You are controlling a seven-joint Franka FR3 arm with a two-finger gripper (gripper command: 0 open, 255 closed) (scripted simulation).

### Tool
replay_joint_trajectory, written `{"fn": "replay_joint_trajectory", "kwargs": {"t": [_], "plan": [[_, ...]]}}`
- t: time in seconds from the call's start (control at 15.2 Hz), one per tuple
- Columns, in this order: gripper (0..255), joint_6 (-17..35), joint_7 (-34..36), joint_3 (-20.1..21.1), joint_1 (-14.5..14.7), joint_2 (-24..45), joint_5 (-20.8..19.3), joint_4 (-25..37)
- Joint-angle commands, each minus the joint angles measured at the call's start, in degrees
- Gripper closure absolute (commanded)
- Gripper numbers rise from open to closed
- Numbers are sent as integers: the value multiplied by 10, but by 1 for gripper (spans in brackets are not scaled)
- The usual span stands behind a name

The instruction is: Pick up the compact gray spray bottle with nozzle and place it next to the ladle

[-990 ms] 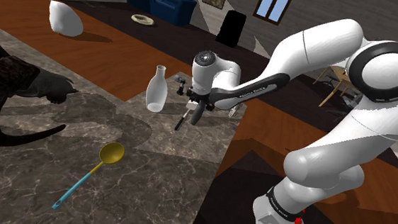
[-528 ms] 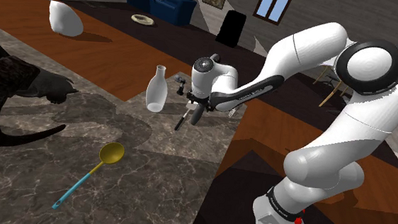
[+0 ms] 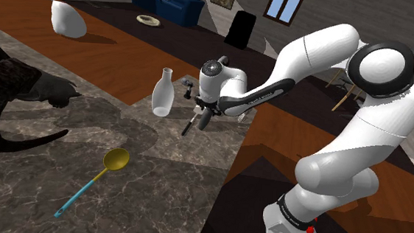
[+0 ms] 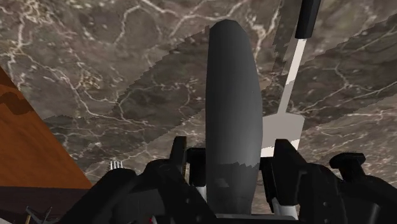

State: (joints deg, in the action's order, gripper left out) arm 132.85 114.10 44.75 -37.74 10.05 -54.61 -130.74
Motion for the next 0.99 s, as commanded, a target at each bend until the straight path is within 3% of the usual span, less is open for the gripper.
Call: {"fn": "replay_joint_trajectory", "kwargs": {"t": [0.0, 0.53, 0.92], "plan": [[255, 0, 0, 0, 0, 0, 0, 0], [255, 0, 0, 0, 0, 0, 0, 0], [255, -6, -55, 13, -12, -47, 63, 1]]}}
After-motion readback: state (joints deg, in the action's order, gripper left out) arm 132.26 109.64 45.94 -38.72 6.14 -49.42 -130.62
